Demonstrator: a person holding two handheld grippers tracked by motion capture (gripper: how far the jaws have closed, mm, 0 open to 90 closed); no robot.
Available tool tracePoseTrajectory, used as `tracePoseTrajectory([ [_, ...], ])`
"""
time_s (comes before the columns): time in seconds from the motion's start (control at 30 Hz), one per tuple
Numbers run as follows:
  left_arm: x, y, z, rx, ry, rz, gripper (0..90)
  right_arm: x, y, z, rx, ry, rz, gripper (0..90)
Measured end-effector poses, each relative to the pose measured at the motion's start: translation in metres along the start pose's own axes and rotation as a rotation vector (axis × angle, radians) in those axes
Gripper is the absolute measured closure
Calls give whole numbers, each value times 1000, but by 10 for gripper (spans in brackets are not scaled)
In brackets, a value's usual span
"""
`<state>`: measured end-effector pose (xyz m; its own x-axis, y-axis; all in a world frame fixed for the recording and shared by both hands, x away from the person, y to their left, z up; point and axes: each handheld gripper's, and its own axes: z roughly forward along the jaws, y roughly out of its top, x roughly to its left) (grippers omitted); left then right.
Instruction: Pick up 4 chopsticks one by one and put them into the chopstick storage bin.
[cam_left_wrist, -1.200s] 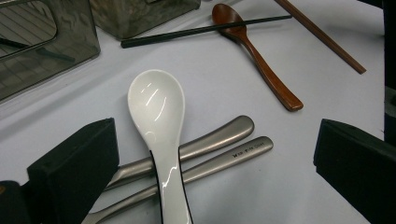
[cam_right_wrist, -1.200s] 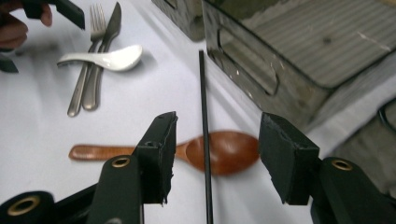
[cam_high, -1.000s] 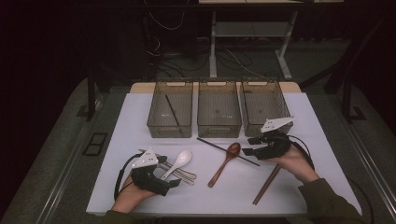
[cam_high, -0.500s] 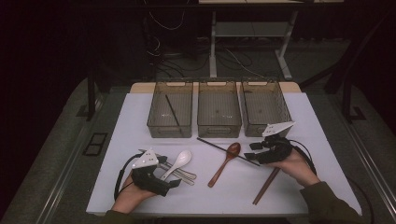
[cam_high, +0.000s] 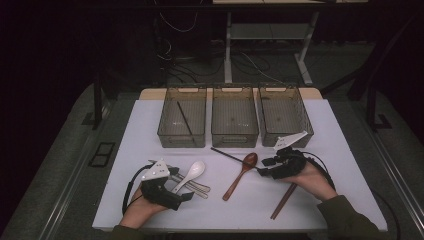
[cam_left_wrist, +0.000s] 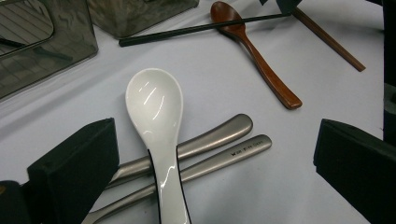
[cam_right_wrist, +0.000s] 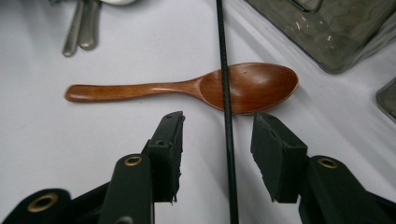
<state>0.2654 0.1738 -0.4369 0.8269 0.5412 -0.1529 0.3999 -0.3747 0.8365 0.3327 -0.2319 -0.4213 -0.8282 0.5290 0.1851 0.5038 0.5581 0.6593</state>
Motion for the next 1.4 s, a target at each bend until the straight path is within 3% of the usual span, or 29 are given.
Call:
tracePoseTrajectory([
  [0.53,0,0,0,1,-1,-1,0,4,-1,21,97,-84,-71,684],
  [1.13,0,0,0,5,-1,1,0,3,-1,21,120,-75,-85,845],
  [1.4,0,0,1,5,-1,1,0,2,-1,20,120,-70,-93,851],
])
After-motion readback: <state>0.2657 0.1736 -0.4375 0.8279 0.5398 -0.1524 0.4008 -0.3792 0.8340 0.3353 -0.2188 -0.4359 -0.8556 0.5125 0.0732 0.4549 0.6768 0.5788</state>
